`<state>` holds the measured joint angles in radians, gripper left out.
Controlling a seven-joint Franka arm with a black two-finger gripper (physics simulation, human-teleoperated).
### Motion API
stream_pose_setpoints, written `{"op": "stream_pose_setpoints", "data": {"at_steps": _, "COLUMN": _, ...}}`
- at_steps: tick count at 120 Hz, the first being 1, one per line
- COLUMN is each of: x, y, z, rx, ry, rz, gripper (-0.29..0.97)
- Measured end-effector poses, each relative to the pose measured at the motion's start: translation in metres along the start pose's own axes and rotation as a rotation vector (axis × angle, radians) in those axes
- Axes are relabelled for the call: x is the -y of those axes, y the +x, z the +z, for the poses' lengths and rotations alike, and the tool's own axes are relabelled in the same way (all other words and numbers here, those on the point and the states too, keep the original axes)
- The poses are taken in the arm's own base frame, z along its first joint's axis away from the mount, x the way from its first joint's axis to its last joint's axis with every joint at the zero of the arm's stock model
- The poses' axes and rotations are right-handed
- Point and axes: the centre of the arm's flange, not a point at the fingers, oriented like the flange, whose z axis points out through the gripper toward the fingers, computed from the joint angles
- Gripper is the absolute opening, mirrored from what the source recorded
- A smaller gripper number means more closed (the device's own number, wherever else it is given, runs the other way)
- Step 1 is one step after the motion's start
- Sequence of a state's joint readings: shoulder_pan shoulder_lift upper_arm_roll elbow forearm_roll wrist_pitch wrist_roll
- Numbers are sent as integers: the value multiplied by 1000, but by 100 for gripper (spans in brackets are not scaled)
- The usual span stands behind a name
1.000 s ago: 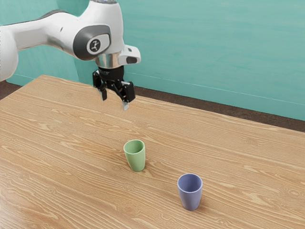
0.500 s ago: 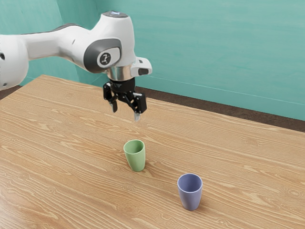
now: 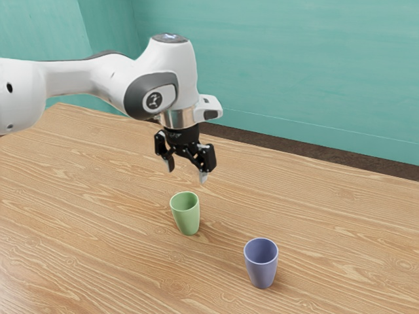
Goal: Place the left cup onto the right cup
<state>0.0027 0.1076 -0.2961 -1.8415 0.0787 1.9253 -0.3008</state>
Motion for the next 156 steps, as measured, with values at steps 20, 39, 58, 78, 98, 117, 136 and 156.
{"op": "stream_pose_setpoints", "data": {"at_steps": 20, "x": -2, "y": 0, "z": 9, "rx": -1, "ry": -3, "rz": -19, "gripper": 68}}
{"op": "stream_pose_setpoints", "data": {"at_steps": 39, "x": -3, "y": 3, "z": 15, "rx": -5, "ry": -9, "rz": -35, "gripper": 68}}
{"op": "stream_pose_setpoints", "data": {"at_steps": 58, "x": -7, "y": 5, "z": 20, "rx": -8, "ry": -15, "rz": -42, "gripper": 68}}
{"op": "stream_pose_setpoints", "data": {"at_steps": 78, "x": -10, "y": 6, "z": 26, "rx": -5, "ry": -18, "rz": -50, "gripper": 68}}
{"op": "stream_pose_setpoints", "data": {"at_steps": 98, "x": -11, "y": 8, "z": 34, "rx": -2, "ry": -21, "rz": -60, "gripper": 68}}
{"op": "stream_pose_setpoints", "data": {"at_steps": 117, "x": -11, "y": 7, "z": 39, "rx": 0, "ry": -21, "rz": -66, "gripper": 68}}
{"op": "stream_pose_setpoints", "data": {"at_steps": 136, "x": -10, "y": 9, "z": 50, "rx": 6, "ry": -25, "rz": -72, "gripper": 68}}
{"op": "stream_pose_setpoints", "data": {"at_steps": 156, "x": -7, "y": 13, "z": 60, "rx": 11, "ry": -28, "rz": -79, "gripper": 68}}
